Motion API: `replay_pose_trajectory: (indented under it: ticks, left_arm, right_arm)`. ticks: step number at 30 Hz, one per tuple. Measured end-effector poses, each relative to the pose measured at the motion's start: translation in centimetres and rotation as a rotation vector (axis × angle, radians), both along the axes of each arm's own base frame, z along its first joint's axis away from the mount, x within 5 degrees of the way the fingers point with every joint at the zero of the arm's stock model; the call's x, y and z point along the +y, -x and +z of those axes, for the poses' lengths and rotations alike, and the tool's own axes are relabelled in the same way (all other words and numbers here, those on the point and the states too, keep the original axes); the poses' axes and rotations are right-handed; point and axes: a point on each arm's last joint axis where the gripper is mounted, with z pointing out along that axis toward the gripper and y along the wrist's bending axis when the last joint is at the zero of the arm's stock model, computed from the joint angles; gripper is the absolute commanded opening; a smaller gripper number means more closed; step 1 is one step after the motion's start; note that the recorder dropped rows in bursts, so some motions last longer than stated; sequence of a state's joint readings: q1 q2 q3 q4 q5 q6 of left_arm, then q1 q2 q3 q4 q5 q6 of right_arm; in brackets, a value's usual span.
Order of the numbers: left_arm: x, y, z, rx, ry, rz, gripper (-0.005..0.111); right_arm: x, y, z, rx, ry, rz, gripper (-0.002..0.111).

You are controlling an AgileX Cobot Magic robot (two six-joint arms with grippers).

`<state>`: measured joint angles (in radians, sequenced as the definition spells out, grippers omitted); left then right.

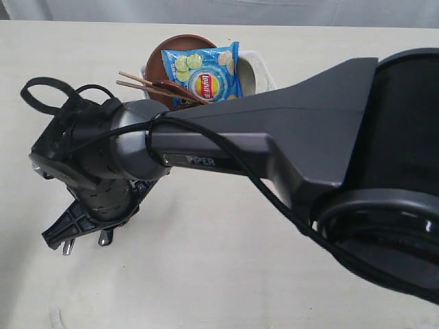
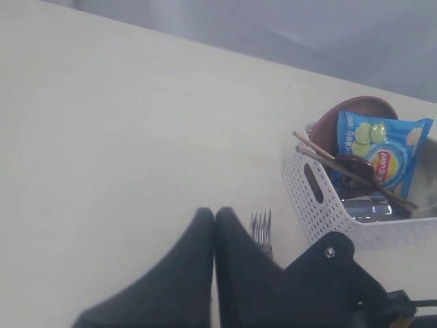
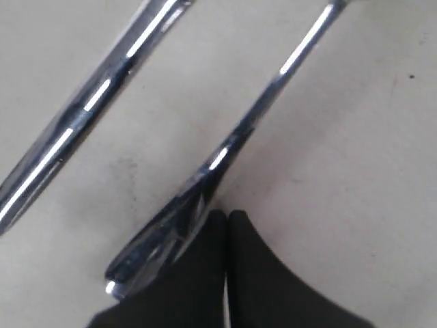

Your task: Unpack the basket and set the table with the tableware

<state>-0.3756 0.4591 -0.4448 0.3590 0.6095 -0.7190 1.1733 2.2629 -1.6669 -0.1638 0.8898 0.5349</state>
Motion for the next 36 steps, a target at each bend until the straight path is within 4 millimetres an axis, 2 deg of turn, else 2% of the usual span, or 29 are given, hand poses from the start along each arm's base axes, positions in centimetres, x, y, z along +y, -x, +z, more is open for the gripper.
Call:
replay_pose_trajectory:
  ticks: [4,12,16,20,25,29,33,36]
  left_arm:
    - [0.0,0.0,0.0,0.001,0.001,0.000,0.000]
    - [0.0,0.0,0.0,0.001,0.001,0.000,0.000]
    - [0.0,0.0,0.0,0.001,0.001,0.000,0.000]
    - [0.0,0.0,0.0,0.000,0.001,0.000,0.000]
    - [0.0,0.0,0.0,0.000,0.001,0.000,0.000]
    - [0.0,0.0,0.0,0.000,0.001,0.000,0.000]
    - [0.0,0.0,0.0,0.000,0.001,0.000,0.000]
    - [0.0,0.0,0.0,0.000,0.001,0.000,0.000]
  right_arm:
    - [0.3,0.6,0.0,-0.001,-0.008,0.017,-0.001]
    - [0.3,0.5,0.1,-0.010,-0.005,0.022,-0.001]
    - [-0.4,0.5,0.9,-0.029,0.045,0.030,-0.001]
    - [-1.4,0.0,4.3,-0.120,0.080,0.056,-0.001]
    - [-3.1,-0.6,9.6,-0.224,0.049,0.050,-0.001]
    - [-5.3,-2.2,13.1,-0.258,0.016,-0.018,-0.001]
    - [-8.0,-3.6,15.5,-0.275,0.017,-0.086,-0.001]
    - [-10.3,-3.7,16.3,-0.276,0.030,-0.115,-0.001]
